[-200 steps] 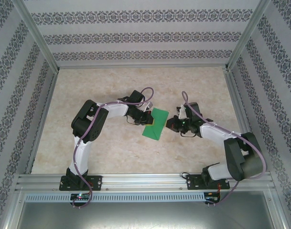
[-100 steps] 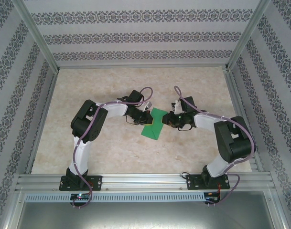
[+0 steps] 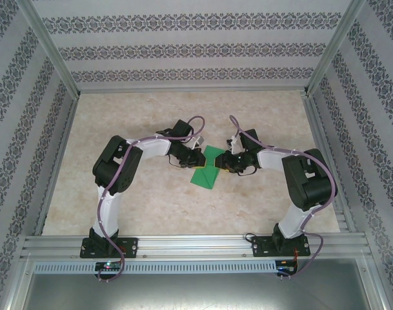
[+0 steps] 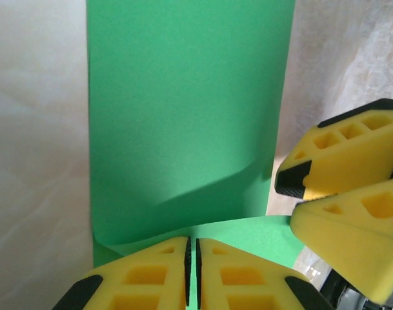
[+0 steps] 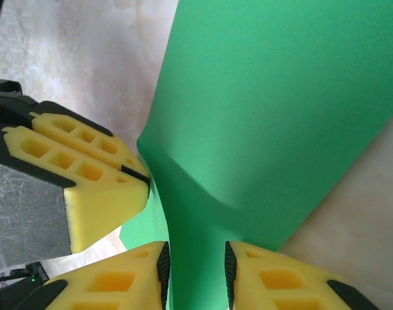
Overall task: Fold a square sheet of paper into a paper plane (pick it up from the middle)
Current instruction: Turn over the paper at the center of the table.
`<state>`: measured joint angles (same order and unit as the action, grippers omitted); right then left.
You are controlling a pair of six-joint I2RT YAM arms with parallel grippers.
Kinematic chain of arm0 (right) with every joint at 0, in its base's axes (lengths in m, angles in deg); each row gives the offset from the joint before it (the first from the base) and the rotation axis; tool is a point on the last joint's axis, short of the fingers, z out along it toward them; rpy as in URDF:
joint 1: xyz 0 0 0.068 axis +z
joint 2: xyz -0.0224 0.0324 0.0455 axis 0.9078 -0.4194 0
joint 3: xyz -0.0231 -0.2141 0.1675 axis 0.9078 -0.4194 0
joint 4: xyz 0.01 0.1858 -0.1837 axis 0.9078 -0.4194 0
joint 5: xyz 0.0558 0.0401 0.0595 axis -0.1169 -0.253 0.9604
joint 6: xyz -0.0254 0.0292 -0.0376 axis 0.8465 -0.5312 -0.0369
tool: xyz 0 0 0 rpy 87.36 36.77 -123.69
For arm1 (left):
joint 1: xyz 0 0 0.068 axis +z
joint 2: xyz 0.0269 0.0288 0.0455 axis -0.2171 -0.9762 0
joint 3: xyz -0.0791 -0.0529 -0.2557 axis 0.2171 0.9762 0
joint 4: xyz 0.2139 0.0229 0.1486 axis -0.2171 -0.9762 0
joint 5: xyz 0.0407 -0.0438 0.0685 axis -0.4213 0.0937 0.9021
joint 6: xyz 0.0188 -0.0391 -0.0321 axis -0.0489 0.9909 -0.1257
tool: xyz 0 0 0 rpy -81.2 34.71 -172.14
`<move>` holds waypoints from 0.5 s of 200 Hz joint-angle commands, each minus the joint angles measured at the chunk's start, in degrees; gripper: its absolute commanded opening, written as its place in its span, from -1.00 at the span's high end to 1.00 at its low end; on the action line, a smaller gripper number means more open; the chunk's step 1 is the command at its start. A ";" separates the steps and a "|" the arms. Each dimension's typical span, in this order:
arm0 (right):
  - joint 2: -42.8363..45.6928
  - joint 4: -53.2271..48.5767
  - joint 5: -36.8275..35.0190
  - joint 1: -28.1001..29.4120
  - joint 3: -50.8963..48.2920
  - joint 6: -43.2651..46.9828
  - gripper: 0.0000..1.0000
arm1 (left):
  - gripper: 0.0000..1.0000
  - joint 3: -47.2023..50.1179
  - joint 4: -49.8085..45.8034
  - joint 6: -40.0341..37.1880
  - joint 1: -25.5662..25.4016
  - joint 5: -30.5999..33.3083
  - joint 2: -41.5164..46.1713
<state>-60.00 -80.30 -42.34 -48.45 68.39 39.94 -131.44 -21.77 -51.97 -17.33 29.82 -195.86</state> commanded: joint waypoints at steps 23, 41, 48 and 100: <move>-0.65 1.95 3.85 2.13 0.33 0.32 0.45 | 0.53 -1.90 -5.01 -1.93 0.77 2.40 5.08; -0.60 3.33 4.22 2.69 -0.52 -0.49 0.48 | 0.30 -0.82 -6.10 -2.54 0.86 5.19 7.89; -0.64 3.57 4.04 2.97 -0.67 -0.57 0.49 | 0.20 0.00 -5.98 -2.47 0.91 6.15 9.05; -2.38 8.61 5.88 4.66 -2.08 -3.40 0.72 | -0.23 11.33 4.58 3.91 2.00 8.31 17.31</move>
<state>-61.53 -75.38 -38.84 -44.67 67.76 38.26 -125.73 -23.04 -52.03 -16.59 36.57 -181.30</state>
